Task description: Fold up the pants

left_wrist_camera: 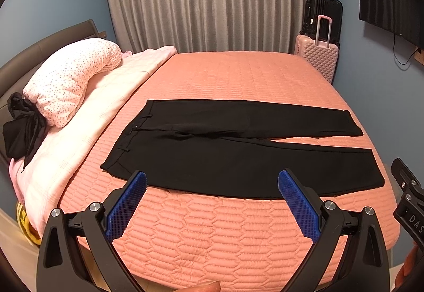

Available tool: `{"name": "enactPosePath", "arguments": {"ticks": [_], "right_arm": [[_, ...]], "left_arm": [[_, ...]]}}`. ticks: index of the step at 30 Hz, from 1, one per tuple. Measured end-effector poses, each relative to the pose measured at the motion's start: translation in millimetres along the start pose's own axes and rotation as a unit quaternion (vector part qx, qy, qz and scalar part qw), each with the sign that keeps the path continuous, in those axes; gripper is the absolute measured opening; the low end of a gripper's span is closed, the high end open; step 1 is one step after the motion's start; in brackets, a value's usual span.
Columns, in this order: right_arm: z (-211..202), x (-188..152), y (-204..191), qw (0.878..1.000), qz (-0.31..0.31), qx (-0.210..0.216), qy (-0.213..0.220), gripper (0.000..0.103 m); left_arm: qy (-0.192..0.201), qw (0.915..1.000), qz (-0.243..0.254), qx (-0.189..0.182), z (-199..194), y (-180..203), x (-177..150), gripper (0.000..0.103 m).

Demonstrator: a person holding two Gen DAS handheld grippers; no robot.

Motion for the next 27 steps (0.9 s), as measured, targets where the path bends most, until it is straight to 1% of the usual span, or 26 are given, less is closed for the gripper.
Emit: {"name": "enactPosePath", "arguments": {"ticks": [21, 27], "right_arm": [[17.5, -5.8, -1.2, 1.0, 0.001, -0.005, -0.017, 0.098], [28.5, -5.2, -0.6, 1.0, -0.002, -0.007, -0.022, 0.098]], "left_arm": [[-0.019, 0.9998, 0.0, 0.004, 18.6, -3.1, -4.1, 0.098], [-0.022, 0.9998, 0.001, 0.003, 27.6, -4.6, -3.0, 0.098]]}}
Point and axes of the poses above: each gripper's, at about its wrist camera, not at the fingertips, and z roughly the way its jaws point, y to its right, x to its top, the point moved 8 cm from there along z, roughly the way its jaws point
